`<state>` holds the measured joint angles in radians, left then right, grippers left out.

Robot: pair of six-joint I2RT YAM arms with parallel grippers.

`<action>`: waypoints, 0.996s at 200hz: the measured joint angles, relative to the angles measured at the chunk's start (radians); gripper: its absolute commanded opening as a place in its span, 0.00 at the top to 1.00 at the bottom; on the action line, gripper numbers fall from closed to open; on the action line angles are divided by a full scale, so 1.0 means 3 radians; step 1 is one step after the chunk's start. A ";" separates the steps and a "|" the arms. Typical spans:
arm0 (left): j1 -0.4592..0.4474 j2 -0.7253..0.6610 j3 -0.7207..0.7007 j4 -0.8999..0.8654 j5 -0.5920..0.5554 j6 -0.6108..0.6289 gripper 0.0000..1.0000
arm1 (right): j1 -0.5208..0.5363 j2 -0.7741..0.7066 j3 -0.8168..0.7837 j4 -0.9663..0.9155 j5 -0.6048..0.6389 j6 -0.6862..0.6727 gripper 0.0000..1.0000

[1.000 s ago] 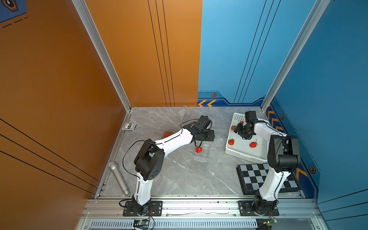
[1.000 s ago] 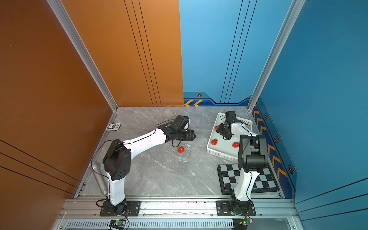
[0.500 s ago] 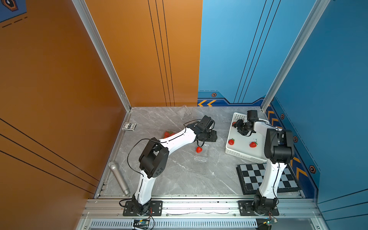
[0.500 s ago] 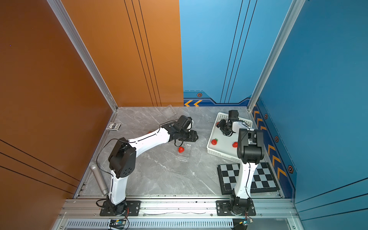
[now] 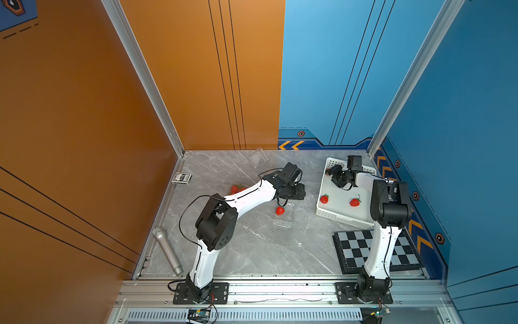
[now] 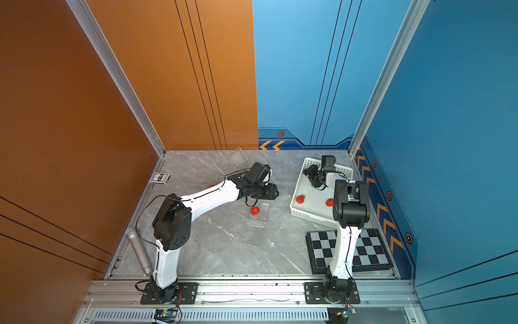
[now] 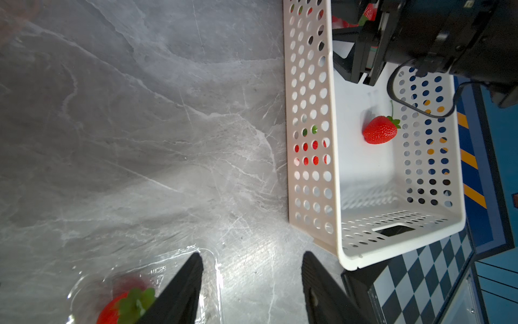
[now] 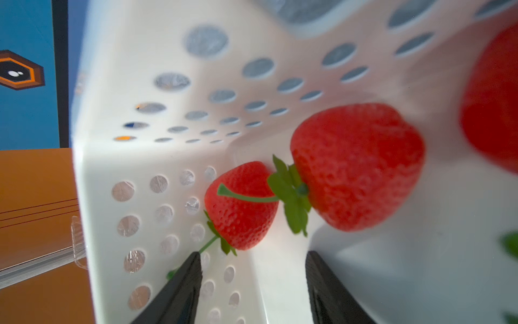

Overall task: Pack strawberries into containers
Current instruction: Pick up the strawberry from the basket.

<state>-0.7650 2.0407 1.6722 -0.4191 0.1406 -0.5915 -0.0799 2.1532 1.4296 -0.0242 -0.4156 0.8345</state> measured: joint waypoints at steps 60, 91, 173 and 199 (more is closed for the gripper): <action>0.0000 0.0000 -0.0001 0.0000 0.0001 0.0001 0.41 | 0.0005 0.0193 0.0089 0.0404 -0.0043 0.0277 0.42; 0.0000 -0.0001 -0.0005 0.0000 0.0001 0.0001 0.41 | 0.0008 0.0262 0.0086 0.0656 -0.0092 0.0510 0.41; 0.0001 -0.0003 -0.0033 0.0000 0.0001 0.0001 0.42 | 0.0004 0.0421 -0.0072 0.1495 -0.0107 0.1409 0.41; 0.0004 -0.0008 -0.0071 -0.0001 0.0001 0.0001 0.42 | 0.0005 0.0502 -0.0097 0.1781 -0.0080 0.1696 0.41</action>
<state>-0.7639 2.0384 1.6508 -0.4194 0.1410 -0.5911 -0.0784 2.3039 1.4006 0.5102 -0.4397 1.3434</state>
